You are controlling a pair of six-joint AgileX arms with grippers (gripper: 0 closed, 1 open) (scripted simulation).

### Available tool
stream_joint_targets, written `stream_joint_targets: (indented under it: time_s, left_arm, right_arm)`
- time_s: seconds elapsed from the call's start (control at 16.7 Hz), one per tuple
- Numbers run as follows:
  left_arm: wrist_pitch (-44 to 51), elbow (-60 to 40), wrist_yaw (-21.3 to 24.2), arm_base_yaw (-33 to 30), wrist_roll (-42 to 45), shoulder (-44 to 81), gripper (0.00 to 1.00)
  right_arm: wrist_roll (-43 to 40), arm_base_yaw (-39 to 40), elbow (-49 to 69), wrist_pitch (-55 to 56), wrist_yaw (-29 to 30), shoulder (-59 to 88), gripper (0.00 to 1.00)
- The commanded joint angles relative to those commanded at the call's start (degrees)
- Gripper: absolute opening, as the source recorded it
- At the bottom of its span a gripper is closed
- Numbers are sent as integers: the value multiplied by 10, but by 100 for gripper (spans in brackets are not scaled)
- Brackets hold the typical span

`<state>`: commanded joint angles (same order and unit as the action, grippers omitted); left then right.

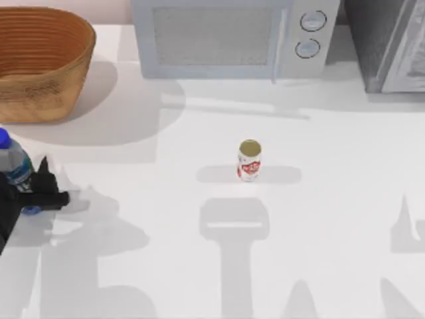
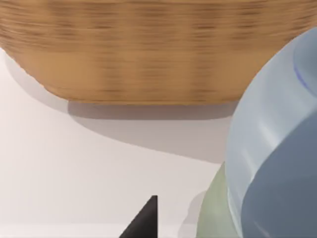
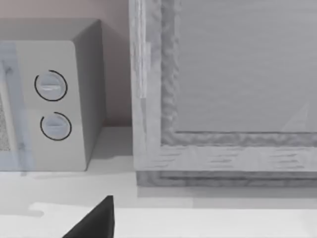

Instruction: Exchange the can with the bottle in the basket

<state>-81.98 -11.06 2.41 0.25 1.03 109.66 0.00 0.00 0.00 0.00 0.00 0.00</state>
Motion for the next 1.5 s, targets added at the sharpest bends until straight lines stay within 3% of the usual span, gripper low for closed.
stream_joint_targets:
  time_s: [0.42,1.08,1.26,1.5]
  left_arm:
    - [0,0,0,0,0,0,2]
    - [7,-2,4,-5,3,-4,0]
    - [62,-30,29,-40,14,-38,0]
    - [221,-126,80,-112,35,-118,0]
  right_arm:
    - [0,0,0,0,0,0,100]
    - [0,0,0,0,0,0,100]
    - [0,0,0,0,0,0,100]
    - [0,0,0,0,0,0,100]
